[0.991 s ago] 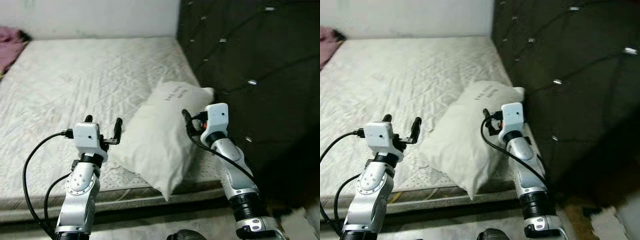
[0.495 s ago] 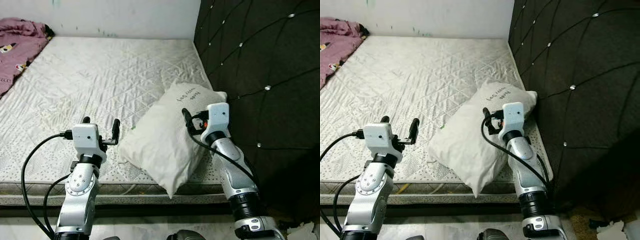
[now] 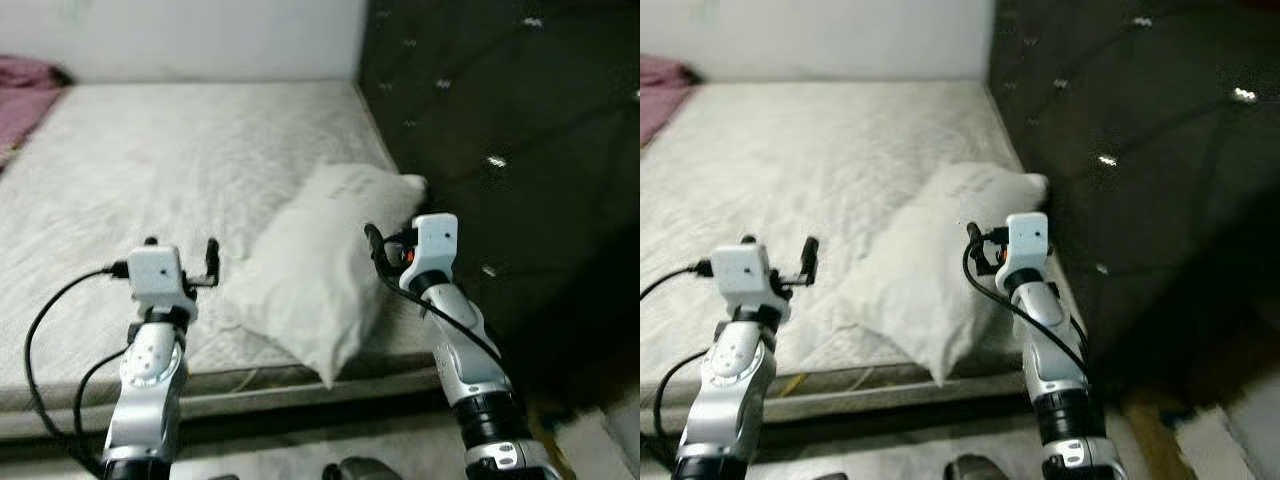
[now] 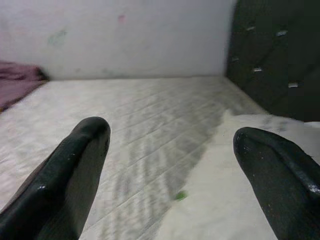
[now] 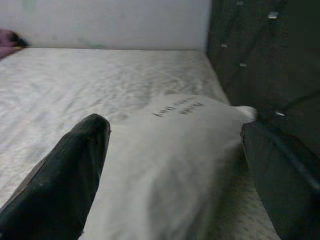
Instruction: Clean up the room
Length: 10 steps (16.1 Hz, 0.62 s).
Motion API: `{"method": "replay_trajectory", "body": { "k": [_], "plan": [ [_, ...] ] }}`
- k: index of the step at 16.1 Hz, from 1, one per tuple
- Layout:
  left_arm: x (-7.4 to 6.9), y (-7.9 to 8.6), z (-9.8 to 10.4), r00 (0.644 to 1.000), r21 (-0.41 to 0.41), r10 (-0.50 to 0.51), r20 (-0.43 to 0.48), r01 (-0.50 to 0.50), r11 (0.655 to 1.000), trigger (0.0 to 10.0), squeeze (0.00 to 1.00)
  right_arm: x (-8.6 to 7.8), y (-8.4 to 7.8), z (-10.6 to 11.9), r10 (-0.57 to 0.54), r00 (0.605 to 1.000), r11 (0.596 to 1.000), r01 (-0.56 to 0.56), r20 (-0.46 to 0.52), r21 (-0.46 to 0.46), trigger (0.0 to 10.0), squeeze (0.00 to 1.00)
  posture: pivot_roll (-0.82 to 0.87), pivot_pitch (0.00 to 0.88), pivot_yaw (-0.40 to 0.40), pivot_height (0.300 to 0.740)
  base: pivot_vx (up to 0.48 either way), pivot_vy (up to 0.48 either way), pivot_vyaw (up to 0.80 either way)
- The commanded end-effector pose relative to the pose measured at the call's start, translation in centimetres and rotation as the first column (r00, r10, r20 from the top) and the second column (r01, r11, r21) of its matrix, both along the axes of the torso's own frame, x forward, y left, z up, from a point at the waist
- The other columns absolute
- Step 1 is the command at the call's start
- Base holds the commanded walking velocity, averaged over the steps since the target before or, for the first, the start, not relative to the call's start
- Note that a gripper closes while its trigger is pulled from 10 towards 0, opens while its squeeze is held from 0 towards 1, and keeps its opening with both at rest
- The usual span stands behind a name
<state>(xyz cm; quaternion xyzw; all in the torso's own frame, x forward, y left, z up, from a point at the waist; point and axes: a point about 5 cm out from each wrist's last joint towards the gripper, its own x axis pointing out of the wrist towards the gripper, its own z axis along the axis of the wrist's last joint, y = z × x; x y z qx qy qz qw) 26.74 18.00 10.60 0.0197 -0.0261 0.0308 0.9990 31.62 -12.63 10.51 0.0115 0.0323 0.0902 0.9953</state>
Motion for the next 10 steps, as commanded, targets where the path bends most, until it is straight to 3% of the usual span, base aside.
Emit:
{"method": "replay_trajectory", "body": {
  "k": [1,4,10],
  "plan": [
    [-0.15,0.09,-0.08,1.0,-0.001,-0.011,-0.007,0.011,1.0,10.0,0.0,0.45,0.06,0.47,-0.005,1.0,1.0,0.005,0.018,-0.005,10.0,0.0,-0.05,0.0,-0.022,0.74,0.0,0.0,0.0],
    [-0.3,-0.17,0.28,0.999,0.014,-0.049,0.008,0.049,0.999,10.0,0.0,0.26,0.26,0.5,-0.006,1.0,1.0,0.006,0.023,-0.005,10.0,0.0,-0.05,0.0,-0.017,0.74,0.0,0.0,0.0],
    [-0.87,-0.63,0.27,0.996,0.0,-0.086,0.014,0.086,0.996,10.0,0.0,-0.46,0.11,-0.01,-0.016,1.0,1.0,0.016,0.013,-0.007,10.0,0.0,-0.05,0.0,-0.022,0.74,0.308,0.0,0.0]
  ]
}}
